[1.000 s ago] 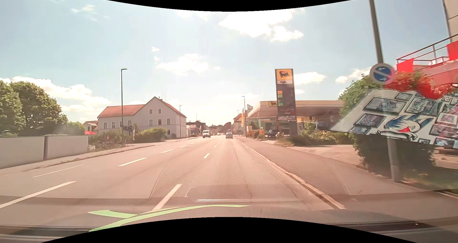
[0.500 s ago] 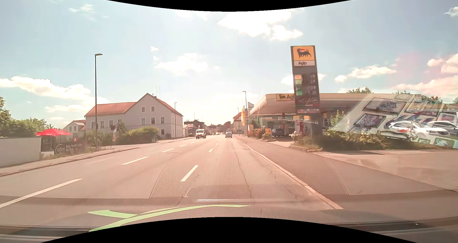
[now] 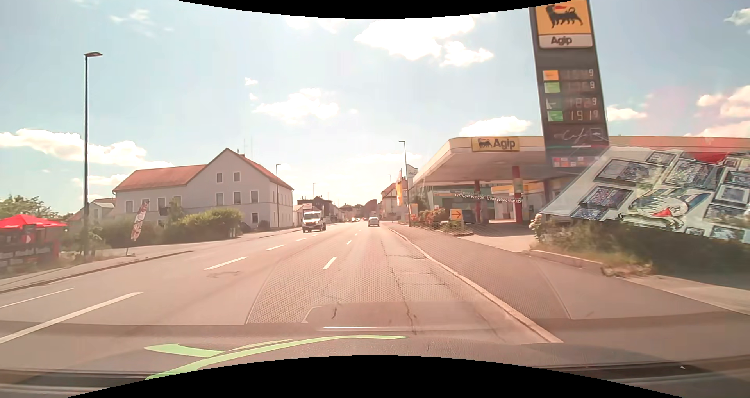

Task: Follow the waypoints while adhering to traffic rules and regulations

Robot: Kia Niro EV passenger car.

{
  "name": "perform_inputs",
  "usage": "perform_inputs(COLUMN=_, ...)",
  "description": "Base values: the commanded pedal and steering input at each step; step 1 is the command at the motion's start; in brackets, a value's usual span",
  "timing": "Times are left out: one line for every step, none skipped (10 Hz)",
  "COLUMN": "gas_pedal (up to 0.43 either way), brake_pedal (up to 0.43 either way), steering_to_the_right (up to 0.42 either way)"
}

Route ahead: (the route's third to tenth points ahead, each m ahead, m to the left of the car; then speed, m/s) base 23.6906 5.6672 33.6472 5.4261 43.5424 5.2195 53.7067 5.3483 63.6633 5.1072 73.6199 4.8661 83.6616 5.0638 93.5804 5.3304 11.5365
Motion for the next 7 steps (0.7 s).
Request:
perform_inputs(gas_pedal=0.087, brake_pedal=0.0, steering_to_the_right=-0.001)
perform_inputs(gas_pedal=0.079, brake_pedal=0.0, steering_to_the_right=-0.001)
perform_inputs(gas_pedal=0.079, brake_pedal=0.0, steering_to_the_right=-0.001)
perform_inputs(gas_pedal=0.067, brake_pedal=0.0, steering_to_the_right=-0.001)
perform_inputs(gas_pedal=0.067, brake_pedal=0.0, steering_to_the_right=-0.001)
perform_inputs(gas_pedal=0.067, brake_pedal=0.0, steering_to_the_right=-0.001)
perform_inputs(gas_pedal=0.059, brake_pedal=0.0, steering_to_the_right=-0.003)
